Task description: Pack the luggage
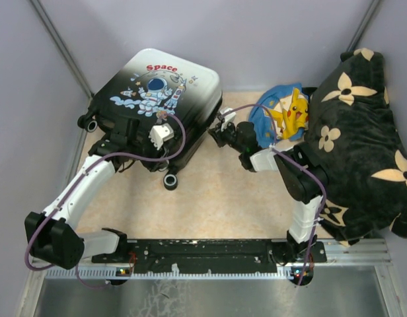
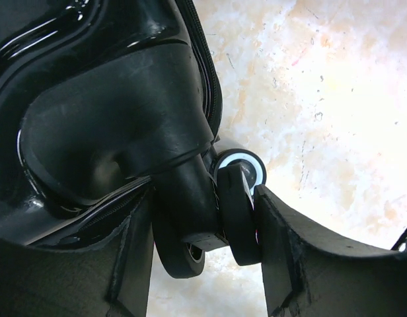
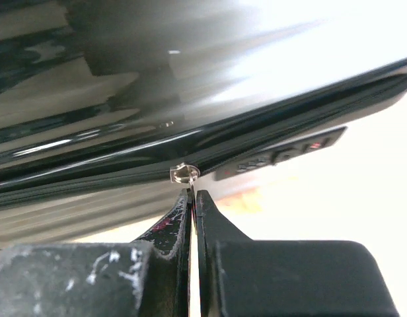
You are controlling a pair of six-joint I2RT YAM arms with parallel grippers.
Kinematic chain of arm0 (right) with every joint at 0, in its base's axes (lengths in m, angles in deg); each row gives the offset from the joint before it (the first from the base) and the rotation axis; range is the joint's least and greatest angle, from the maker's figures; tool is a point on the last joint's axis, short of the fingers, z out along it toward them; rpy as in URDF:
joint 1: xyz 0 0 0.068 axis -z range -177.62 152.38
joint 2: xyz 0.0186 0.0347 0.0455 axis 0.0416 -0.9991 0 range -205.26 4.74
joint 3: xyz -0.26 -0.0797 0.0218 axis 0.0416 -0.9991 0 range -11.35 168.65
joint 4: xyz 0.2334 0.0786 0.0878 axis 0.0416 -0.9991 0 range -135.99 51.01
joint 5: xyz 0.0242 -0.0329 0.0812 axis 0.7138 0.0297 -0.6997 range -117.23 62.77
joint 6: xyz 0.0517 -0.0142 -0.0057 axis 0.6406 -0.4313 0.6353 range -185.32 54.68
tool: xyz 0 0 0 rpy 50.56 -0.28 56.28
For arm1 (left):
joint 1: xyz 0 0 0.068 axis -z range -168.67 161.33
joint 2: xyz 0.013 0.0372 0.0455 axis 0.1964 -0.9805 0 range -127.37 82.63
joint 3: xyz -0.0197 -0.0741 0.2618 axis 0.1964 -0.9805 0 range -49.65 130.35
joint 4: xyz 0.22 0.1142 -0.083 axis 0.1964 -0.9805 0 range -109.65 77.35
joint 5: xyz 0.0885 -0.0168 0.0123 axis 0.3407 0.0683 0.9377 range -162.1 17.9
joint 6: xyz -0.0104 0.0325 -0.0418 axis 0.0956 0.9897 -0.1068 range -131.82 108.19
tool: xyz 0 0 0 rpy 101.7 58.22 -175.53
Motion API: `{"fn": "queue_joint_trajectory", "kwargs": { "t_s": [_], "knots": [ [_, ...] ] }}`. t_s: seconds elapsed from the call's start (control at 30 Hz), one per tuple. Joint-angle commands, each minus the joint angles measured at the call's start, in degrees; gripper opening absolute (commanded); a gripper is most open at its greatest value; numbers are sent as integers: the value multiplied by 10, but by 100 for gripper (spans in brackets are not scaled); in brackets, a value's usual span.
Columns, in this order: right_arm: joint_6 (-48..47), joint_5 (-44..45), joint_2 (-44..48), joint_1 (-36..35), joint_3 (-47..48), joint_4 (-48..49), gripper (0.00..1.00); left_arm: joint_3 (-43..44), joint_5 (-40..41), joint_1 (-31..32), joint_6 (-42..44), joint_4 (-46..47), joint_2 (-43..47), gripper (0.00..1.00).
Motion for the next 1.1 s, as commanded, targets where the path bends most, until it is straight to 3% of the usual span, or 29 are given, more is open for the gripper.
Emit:
{"fn": "queue_joint_trajectory", "kwargs": {
  "t_s": [0.0,0.27,0.53,0.67,0.8,0.93,1.07],
  "knots": [
    [-35,71,-3,86,43,9,0,-11,0,3,122,-130,0,0],
    [-64,44,26,106,2,-13,0,-17,5,2,218,-224,11,0],
    [-23,16,147,97,-97,-83,0,-30,51,-9,283,-268,34,0],
    [8,18,215,93,-143,-129,0,-40,65,-53,325,-272,49,0],
    [3,27,252,95,-159,-169,0,-27,55,-136,366,-258,40,0],
    [-13,51,252,115,-137,-188,0,-2,40,-207,405,-254,6,0],
    [-45,46,234,152,-110,-186,0,11,38,-229,437,-238,-10,0]
  ]
}}
